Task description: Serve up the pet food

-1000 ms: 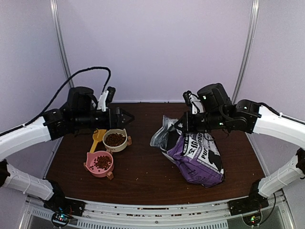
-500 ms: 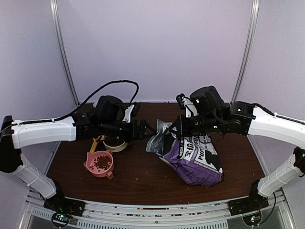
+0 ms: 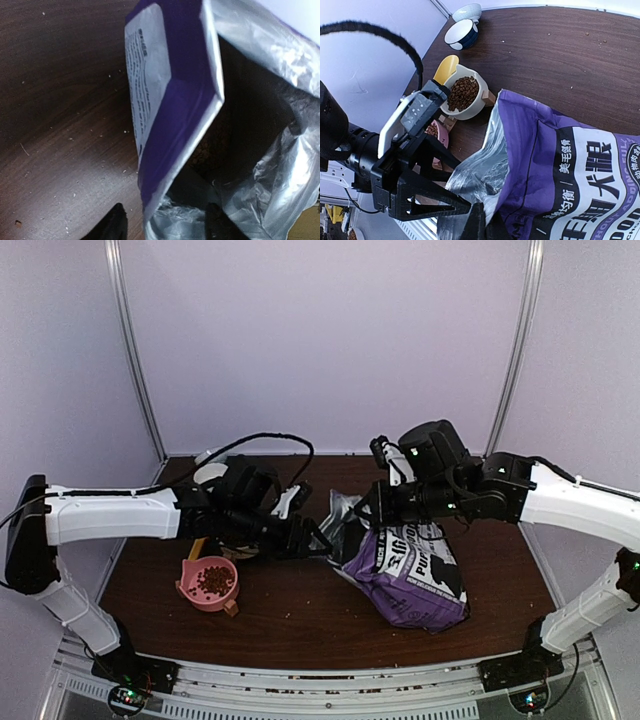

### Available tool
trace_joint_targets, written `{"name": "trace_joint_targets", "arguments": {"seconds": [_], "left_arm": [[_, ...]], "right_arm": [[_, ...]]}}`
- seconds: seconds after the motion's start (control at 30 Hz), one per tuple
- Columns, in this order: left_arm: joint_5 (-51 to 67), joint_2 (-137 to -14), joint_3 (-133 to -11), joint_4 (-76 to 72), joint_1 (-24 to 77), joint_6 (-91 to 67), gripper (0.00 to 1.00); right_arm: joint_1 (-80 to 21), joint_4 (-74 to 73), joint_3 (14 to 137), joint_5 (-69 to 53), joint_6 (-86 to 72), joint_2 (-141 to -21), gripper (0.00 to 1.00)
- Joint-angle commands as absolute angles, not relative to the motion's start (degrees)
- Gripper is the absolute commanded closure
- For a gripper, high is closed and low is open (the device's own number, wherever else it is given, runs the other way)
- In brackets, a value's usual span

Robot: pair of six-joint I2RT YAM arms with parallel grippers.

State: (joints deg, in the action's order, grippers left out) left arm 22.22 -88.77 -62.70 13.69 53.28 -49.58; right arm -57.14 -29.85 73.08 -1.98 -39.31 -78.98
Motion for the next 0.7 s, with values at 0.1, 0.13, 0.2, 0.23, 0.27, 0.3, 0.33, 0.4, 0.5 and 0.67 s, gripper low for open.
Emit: {"name": "trace_joint_targets", "arguments": {"seconds": [0.1, 0.13, 0.2, 0.23, 0.27, 0.3, 0.33, 0.4, 0.5, 0.67], "left_arm": [[28.88, -93.47, -68.00, 9.92, 55.60, -48.55, 0.78], [29.33, -94.10, -68.62, 9.77, 55.70, -48.48, 0.92], [29.97, -94.70, -69.82, 9.34, 55.88, -48.00, 1.00], [30.03, -94.63, -70.44, 9.44, 55.90, -47.42, 1.00], [29.90, -94.40, -71.39, 10.08, 55.90, -46.42, 1.00], [29.42, -93.79, -72.72, 11.55, 55.90, -44.94, 1.00], [28.74, -93.33, -74.39, 13.81, 55.88, -42.95, 1.00], [26.96, -92.41, -78.52, 19.29, 55.90, -38.48, 1.00], [25.51, -91.37, -83.50, 26.65, 55.38, -32.65, 1.00], [26.96, -90.09, -86.41, 31.22, 52.90, -28.53, 1.00]], "right_arm": [[-57.39, -25.03, 72.98, 1.91, -38.89, -74.79, 1.00], [-57.39, -25.44, 72.82, 2.30, -38.55, -74.32, 1.00], [-57.44, -26.50, 72.73, 3.09, -37.69, -73.50, 1.00], [-57.46, -27.30, 72.93, 3.39, -37.13, -73.17, 1.00], [-57.41, -28.36, 73.35, 3.89, -36.62, -72.90, 1.00], [-57.41, -29.63, 73.76, 4.44, -36.09, -72.56, 0.98], [-57.44, -31.28, 74.16, 5.07, -35.55, -72.21, 0.94], [-57.40, -33.47, 74.36, 6.86, -34.93, -71.00, 0.76], [-57.01, -35.37, 72.71, 10.48, -35.29, -67.73, 0.43], [-52.68, -35.17, 64.88, 12.30, -39.16, -61.19, 0.17]]}}
